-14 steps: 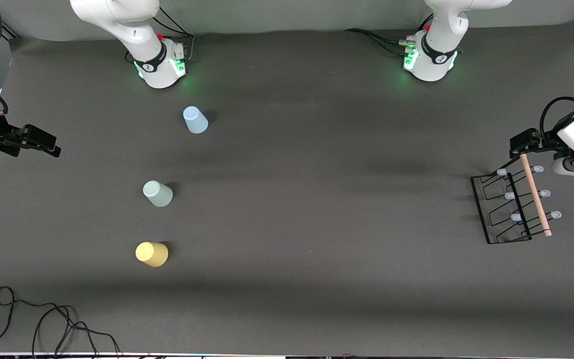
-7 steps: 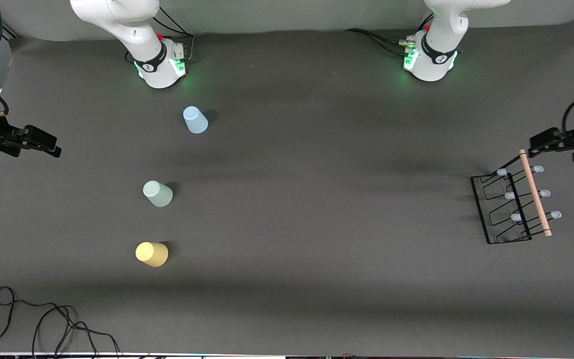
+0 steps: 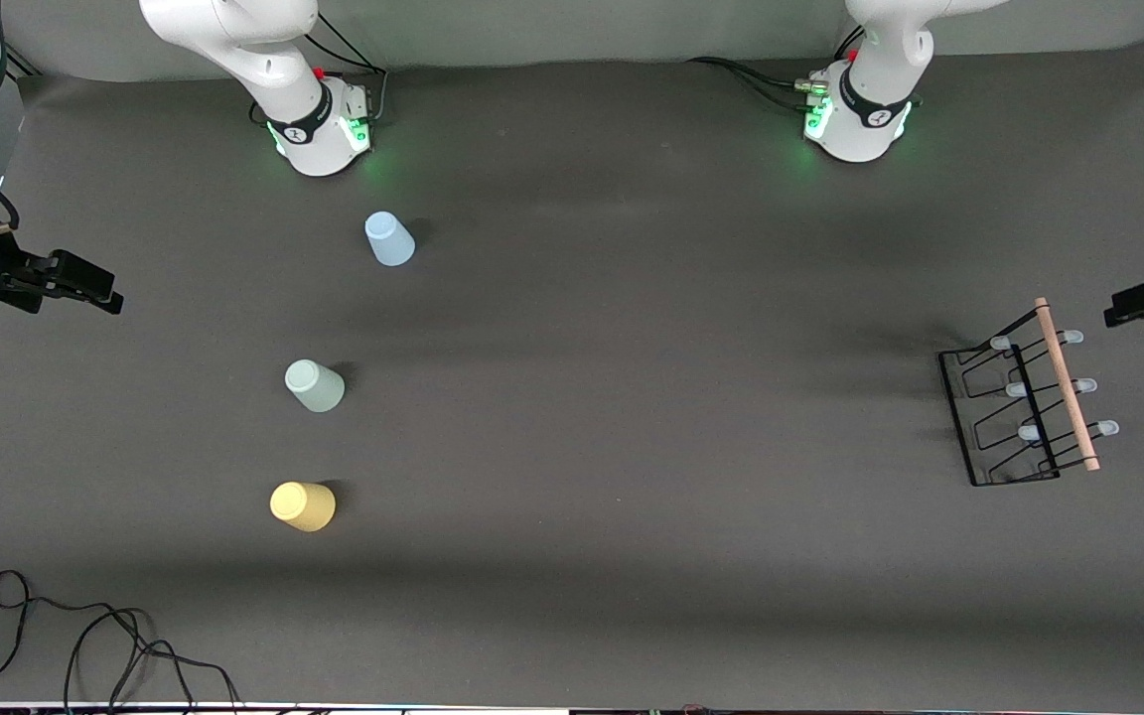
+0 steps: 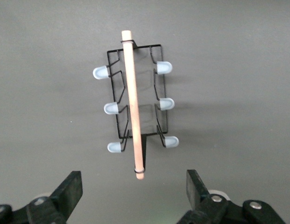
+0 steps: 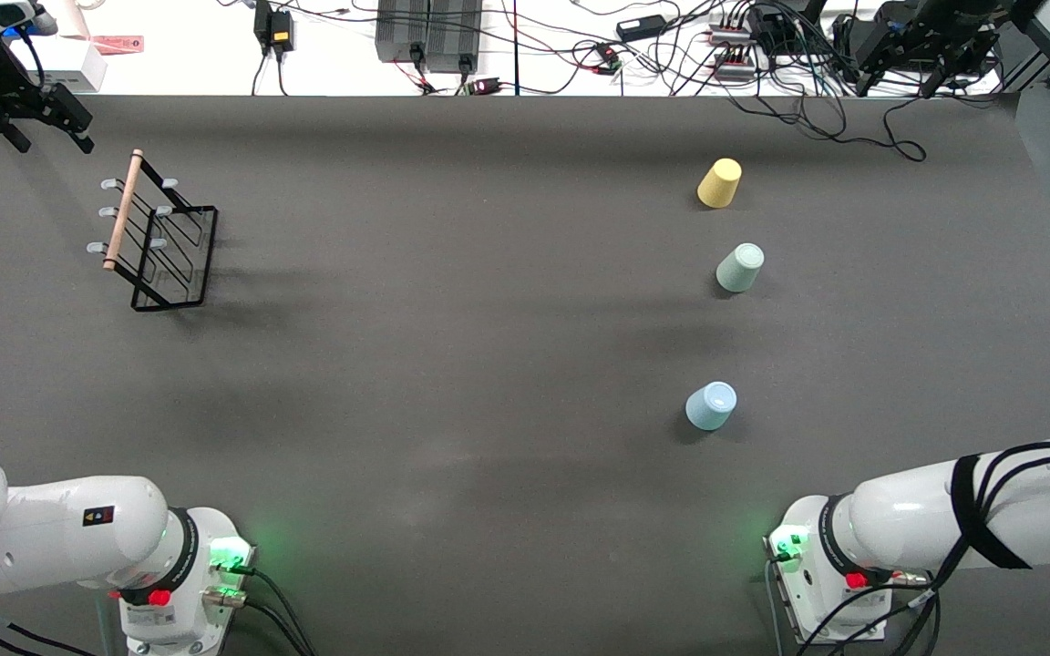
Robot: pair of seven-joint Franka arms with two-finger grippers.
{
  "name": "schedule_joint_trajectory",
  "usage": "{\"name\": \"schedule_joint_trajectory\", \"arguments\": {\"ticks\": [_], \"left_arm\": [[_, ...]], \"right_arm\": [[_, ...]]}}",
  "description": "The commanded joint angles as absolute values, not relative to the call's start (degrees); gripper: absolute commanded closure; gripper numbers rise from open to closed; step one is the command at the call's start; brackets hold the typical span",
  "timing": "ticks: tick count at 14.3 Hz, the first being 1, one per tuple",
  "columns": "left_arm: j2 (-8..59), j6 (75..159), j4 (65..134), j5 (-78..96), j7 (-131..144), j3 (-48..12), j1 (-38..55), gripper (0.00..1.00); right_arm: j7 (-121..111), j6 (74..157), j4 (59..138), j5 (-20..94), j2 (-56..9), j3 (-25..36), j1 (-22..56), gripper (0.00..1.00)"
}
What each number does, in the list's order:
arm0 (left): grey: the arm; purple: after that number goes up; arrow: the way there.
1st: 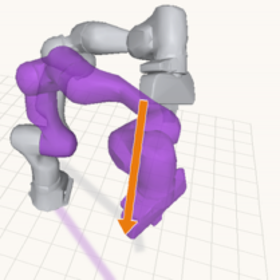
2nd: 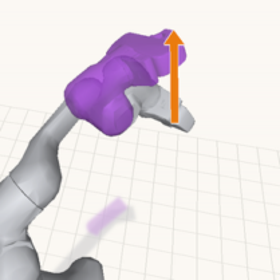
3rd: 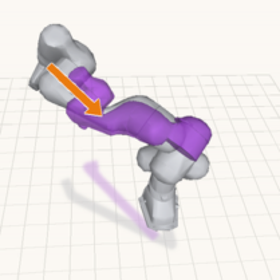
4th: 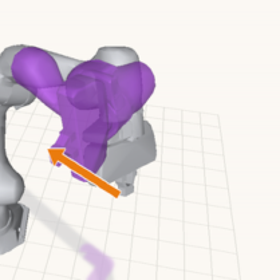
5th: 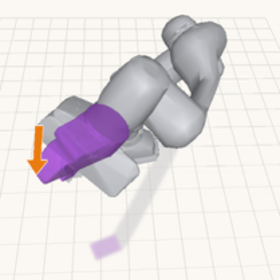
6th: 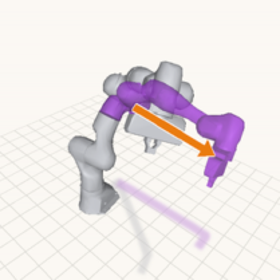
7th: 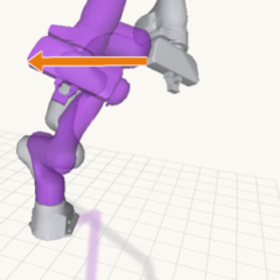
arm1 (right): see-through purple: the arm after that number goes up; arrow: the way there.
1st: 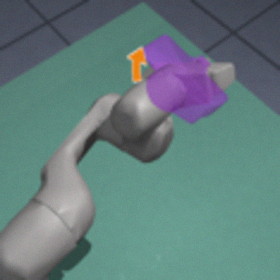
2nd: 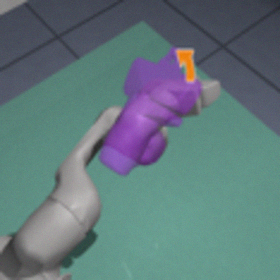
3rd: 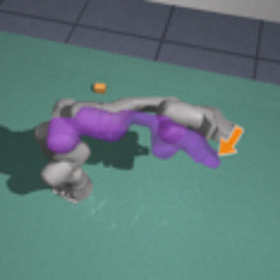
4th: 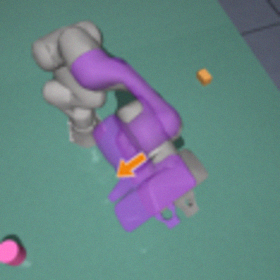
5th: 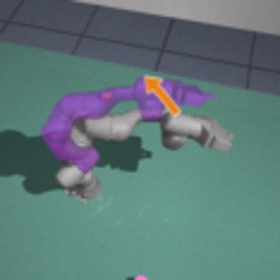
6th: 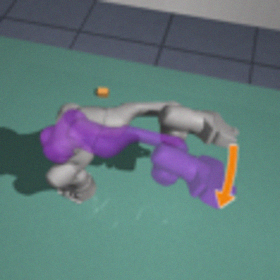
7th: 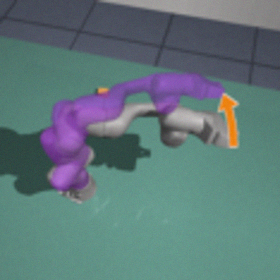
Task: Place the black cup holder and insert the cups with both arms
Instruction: 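Lower the left gripper onto the wooden handle of the wire rack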
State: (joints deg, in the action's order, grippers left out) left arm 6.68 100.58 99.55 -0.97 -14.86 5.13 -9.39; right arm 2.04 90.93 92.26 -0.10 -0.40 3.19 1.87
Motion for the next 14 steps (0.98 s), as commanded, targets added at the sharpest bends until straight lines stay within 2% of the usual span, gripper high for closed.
{"name": "schedule_joint_trajectory", "arguments": {"ticks": [1,9,12,14], "left_arm": [[11.50,103.52,97.38,-1.14,-15.64,4.83,-10.37,0.02],[20.55,112.14,98.09,-0.70,-16.70,4.83,-10.37,0.08],[22.23,114.34,99.22,-0.62,-16.70,4.83,-10.20,0.19],[22.93,115.13,99.75,-0.62,-16.70,4.83,-10.11,0.38]], "right_arm": [[1.14,90.18,92.19,0.35,-0.70,3.43,2.20,0.00],[1.41,90.26,92.29,0.35,-1.32,3.43,2.20,0.00],[1.58,90.26,92.37,0.26,-1.41,3.43,2.20,0.00],[1.67,90.26,92.46,0.35,-1.41,3.43,2.28,0.00]]}}
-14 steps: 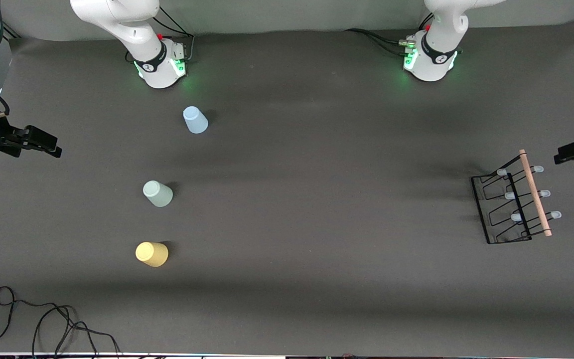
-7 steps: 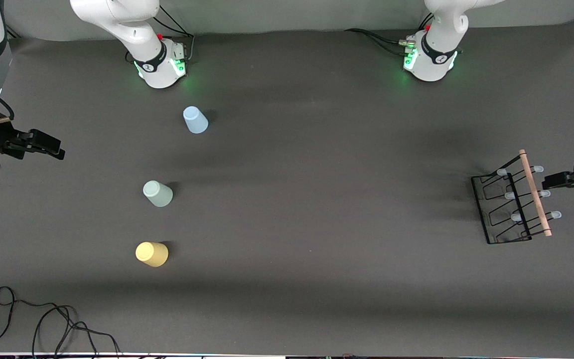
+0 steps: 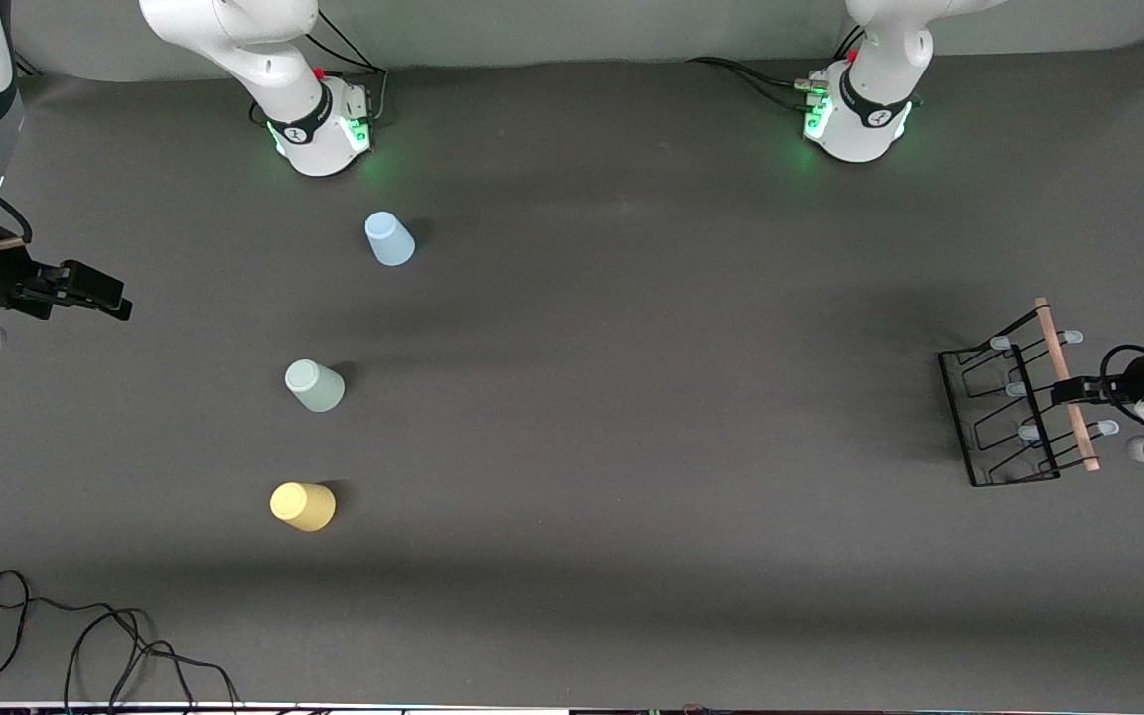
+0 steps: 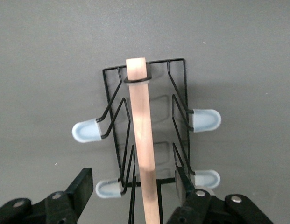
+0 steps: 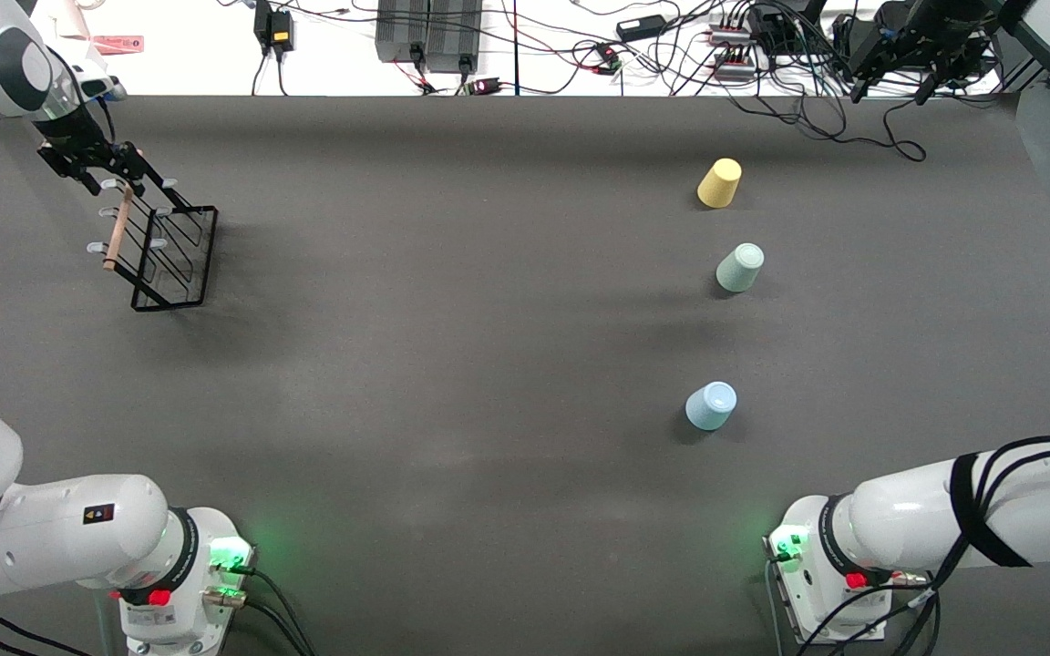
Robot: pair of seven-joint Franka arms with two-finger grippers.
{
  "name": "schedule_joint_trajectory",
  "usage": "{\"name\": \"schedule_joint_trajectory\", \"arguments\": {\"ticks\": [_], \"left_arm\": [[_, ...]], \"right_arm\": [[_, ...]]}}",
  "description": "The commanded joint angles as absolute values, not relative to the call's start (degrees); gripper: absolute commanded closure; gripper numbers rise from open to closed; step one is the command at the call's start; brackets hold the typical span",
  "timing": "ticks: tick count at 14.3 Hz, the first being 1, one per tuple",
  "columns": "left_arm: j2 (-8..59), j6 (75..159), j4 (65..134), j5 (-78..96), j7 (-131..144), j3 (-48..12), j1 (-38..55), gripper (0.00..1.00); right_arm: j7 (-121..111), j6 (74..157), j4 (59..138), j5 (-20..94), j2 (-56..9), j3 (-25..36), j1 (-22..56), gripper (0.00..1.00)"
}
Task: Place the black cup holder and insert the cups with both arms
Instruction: 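Lower the left gripper onto the wooden handle of the wire rack, then carry the wire rack with the left gripper to the table center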
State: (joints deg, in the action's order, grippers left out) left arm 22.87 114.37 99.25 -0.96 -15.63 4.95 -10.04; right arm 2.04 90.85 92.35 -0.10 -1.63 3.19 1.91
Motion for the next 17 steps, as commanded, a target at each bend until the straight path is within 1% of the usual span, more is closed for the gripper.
{"name": "schedule_joint_trajectory", "arguments": {"ticks": [1,4,7,9,11,13,17], "left_arm": [[23.20,115.40,99.76,-0.62,-16.70,4.83,-9.93,0.49],[23.12,115.05,99.67,-0.62,-15.74,4.66,-9.40,1.00],[22.68,114.61,99.49,-0.44,-15.64,4.57,-9.40,1.00],[21.19,113.04,99.14,-0.09,-14.60,4.13,-9.06,1.00],[19.26,109.09,97.92,-0.09,-9.26,2.56,-6.78,1.00],[18.55,105.66,95.29,-0.09,-4.94,0.80,-3.45,1.00],[18.72,104.06,91.24,4.81,3.66,-1.84,3.23,1.00]], "right_arm": [[1.67,90.26,92.46,0.35,-1.41,3.43,2.20,0.00],[1.67,90.26,92.46,0.26,-1.41,3.43,2.20,0.00],[1.67,90.26,92.55,0.35,-1.49,3.43,2.20,0.00],[1.67,90.26,92.55,0.35,-1.58,3.43,2.20,0.00],[1.67,90.26,92.55,0.35,-1.58,3.43,2.20,0.00],[1.67,90.26,92.55,0.35,-1.58,3.43,2.20,0.00],[1.67,90.44,92.99,0.35,-1.50,3.43,2.20,0.00]]}}
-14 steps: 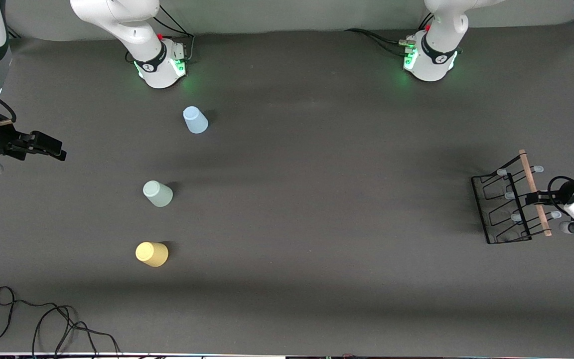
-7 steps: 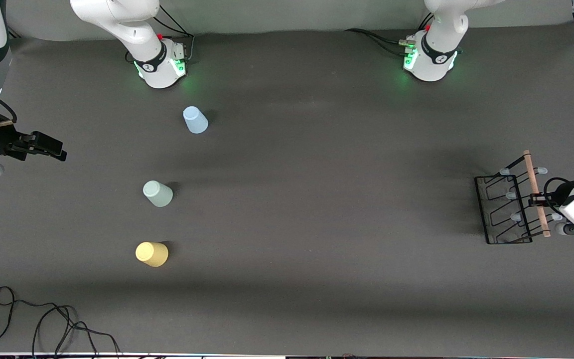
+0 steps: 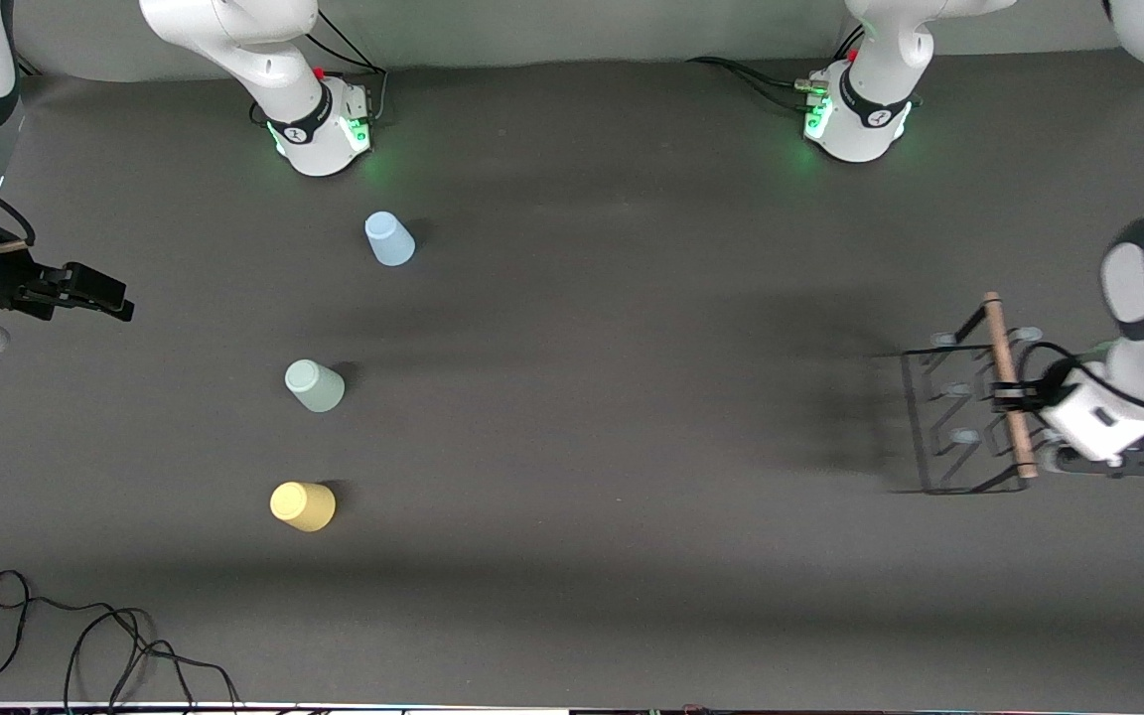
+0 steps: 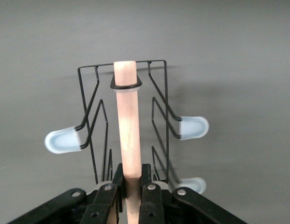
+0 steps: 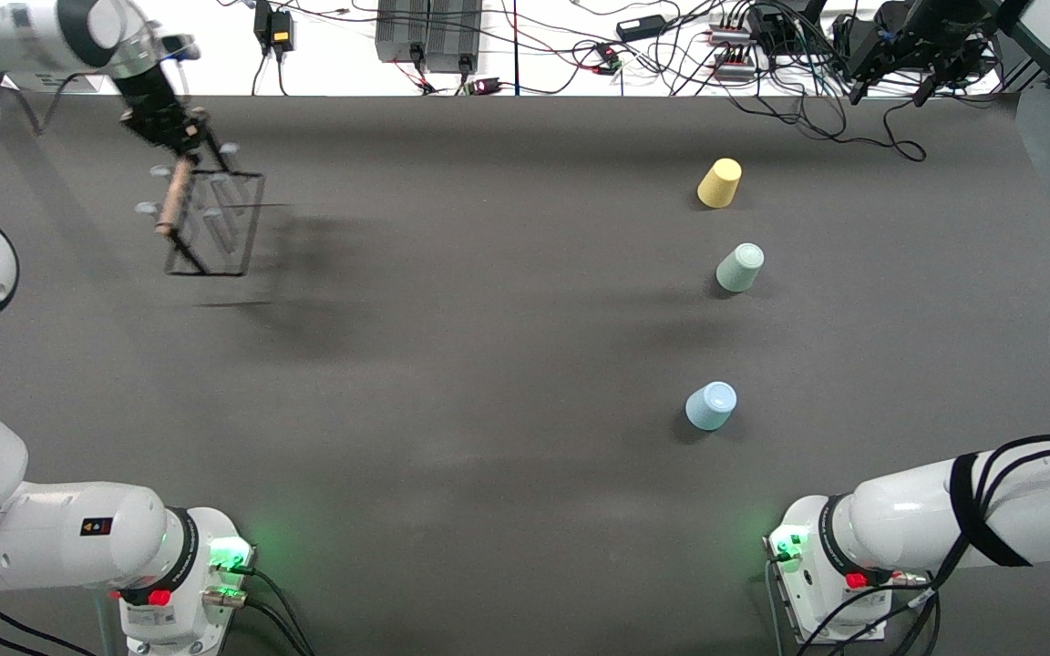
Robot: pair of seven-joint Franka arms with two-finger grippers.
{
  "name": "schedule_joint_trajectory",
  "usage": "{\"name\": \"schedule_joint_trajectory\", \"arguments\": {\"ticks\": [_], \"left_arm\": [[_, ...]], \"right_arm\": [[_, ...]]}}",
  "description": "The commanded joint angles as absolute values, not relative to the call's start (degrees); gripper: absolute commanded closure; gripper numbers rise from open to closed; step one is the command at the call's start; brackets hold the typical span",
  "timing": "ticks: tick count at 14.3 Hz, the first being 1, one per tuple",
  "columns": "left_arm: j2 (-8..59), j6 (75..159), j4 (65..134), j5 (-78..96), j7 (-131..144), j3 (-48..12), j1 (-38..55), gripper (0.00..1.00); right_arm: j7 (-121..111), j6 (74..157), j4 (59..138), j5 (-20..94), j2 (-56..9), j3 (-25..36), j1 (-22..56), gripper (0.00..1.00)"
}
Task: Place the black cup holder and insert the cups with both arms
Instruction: 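Carry the wire rack with the left gripper to the table center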
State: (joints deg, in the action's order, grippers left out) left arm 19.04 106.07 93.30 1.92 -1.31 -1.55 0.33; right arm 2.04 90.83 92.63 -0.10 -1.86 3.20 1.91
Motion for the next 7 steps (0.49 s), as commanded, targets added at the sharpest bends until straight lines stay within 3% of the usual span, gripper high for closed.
{"name": "schedule_joint_trajectory", "arguments": {"ticks": [1,7], "left_arm": [[18.72,104.15,90.97,5.70,7.69,-2.80,5.60,1.00],[23.80,105.38,84.48,6.24,32.23,-7.64,19.23,1.00]], "right_arm": [[1.67,90.44,92.90,0.35,-1.49,3.43,2.20,0.00],[1.67,90.44,92.99,0.35,-1.41,3.43,2.11,0.00]]}}
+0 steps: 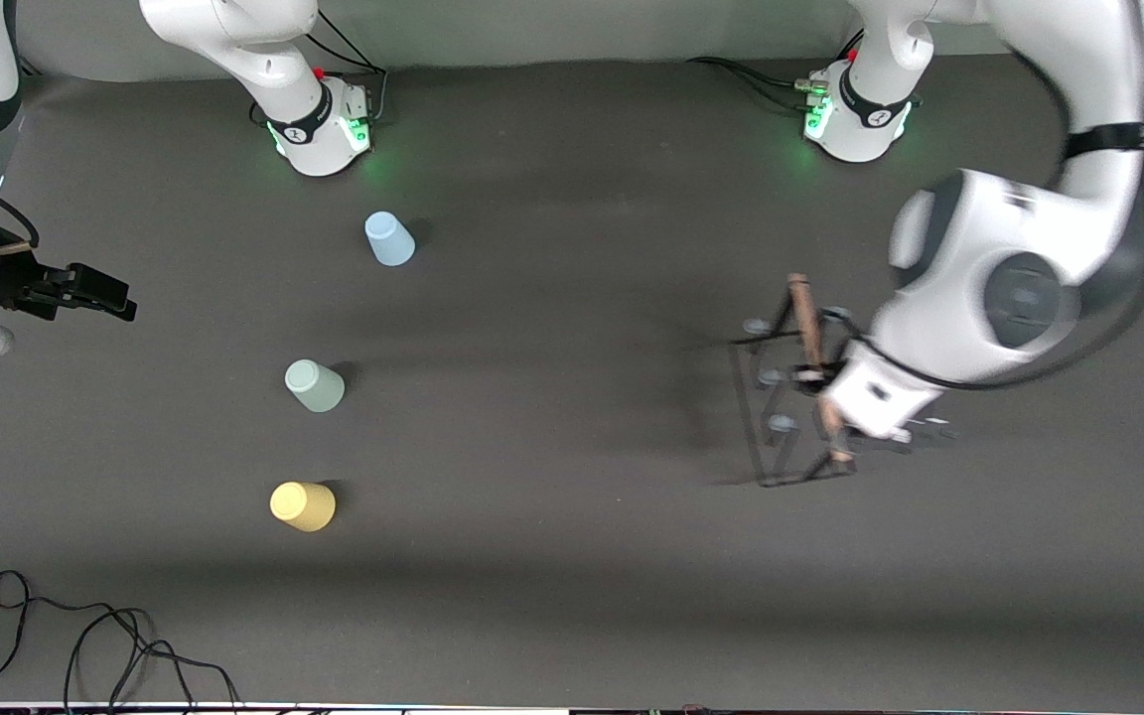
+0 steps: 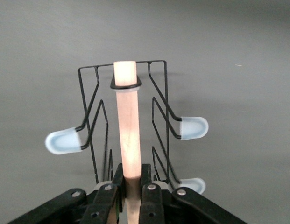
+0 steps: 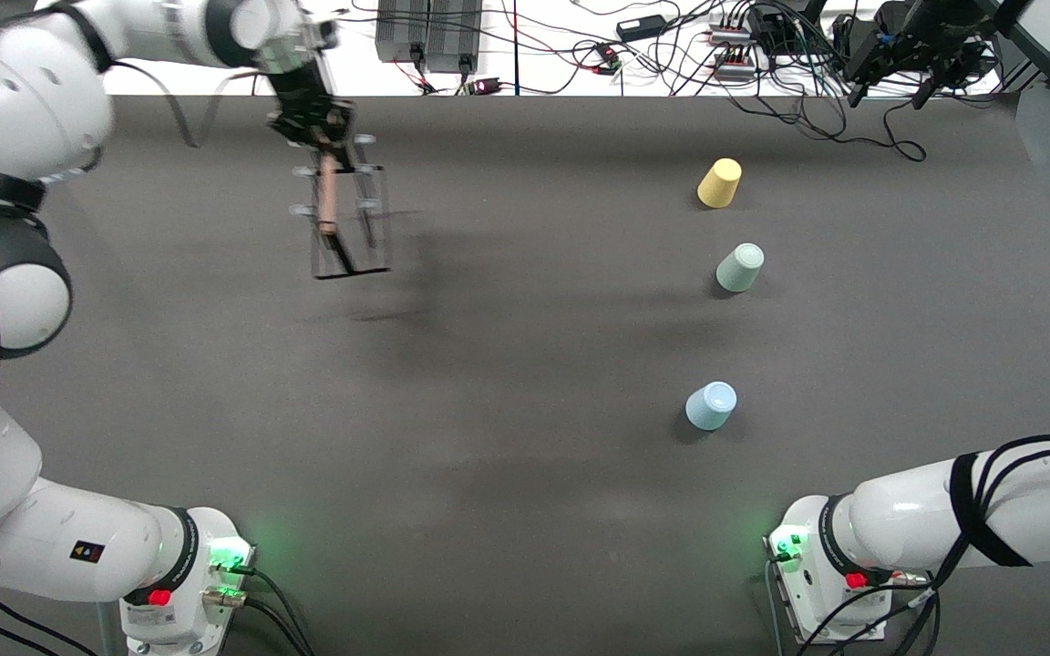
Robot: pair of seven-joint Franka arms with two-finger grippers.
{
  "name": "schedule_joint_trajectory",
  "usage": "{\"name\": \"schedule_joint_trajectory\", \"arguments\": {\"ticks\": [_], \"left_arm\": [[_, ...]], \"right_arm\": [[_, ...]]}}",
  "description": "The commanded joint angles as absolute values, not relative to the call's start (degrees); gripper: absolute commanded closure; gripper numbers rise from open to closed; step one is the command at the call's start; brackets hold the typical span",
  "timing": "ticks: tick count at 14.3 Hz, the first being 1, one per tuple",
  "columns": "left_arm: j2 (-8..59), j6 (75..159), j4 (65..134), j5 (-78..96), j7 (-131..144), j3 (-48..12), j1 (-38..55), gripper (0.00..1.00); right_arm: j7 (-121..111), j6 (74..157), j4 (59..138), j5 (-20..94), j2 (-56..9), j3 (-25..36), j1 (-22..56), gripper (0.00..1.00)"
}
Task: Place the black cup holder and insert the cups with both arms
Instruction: 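Carry the wire rack with the left gripper to the table center, then release the rack and raise the left gripper while the right gripper reaches the green cup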
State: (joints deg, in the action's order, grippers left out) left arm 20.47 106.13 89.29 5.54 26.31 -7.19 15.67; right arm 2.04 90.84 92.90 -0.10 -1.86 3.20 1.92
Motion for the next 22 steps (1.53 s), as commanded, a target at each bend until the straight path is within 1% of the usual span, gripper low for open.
{"name": "schedule_joint_trajectory", "arguments": {"ticks": [1,4,5,6,7,9,10,12,14,16,17,18,20,22], "left_arm": [[25.47,105.64,83.16,6.33,34.17,-7.99,21.34,1.00],[31.18,106.08,77.45,6.33,40.41,-8.35,28.54,1.00],[33.12,106.34,75.34,6.42,42.34,-8.35,30.48,1.00],[34.79,107.22,73.58,6.42,44.02,-8.35,32.33,1.00],[35.94,108.62,72.87,6.33,45.16,-8.35,33.91,1.00],[37.08,111.87,72.86,6.15,47.62,-8.35,37.16,1.00],[37.79,113.28,72.77,5.80,49.29,-8.26,39.00,1.00],[39.63,117.05,72.69,4.93,52.19,-8.00,42.35,1.00],[41.04,119.79,72.69,3.43,53.96,-8.00,43.59,1.00],[41.39,120.32,72.69,3.08,54.32,-7.91,43.86,1.00],[41.48,120.32,72.69,1.68,54.32,-8.00,44.03,0.01],[41.14,120.15,72.69,0.19,54.40,-8.00,43.95,0.00],[39.65,117.26,71.99,0.26,54.32,-7.82,43.25,0.00],[37.54,111.03,70.93,-0.35,53.27,-7.91,39.14,0.00]], "right_arm": [[1.76,90.44,93.08,0.35,-1.41,3.51,2.11,0.00],[2.28,92.10,96.75,0.70,0.17,3.43,2.29,0.00],[2.63,94.37,99.99,0.88,1.92,3.34,3.24,0.00],[4.12,97.18,104.02,0.97,4.37,3.43,5.95,0.00],[6.13,99.30,108.76,0.88,7.27,3.43,7.80,0.00],[7.03,102.38,116.94,0.88,12.81,3.34,8.69,0.00],[7.12,102.57,118.46,0.79,13.70,3.34,9.57,0.00],[7.12,102.57,118.39,0.18,13.62,3.43,9.49,0.00],[7.12,102.74,118.74,-0.17,13.54,3.52,9.49,0.00],[7.12,108.16,122.32,-0.18,13.18,3.52,9.41,0.00],[7.21,111.93,125.21,-0.18,12.84,3.60,9.32,0.00],[7.29,115.80,127.77,-0.18,12.40,3.60,9.32,0.00],[7.38,122.05,130.07,0.35,7.94,3.60,9.32,0.00],[7.38,128.46,131.13,0.53,2.22,3.69,9.32,0.00]]}}
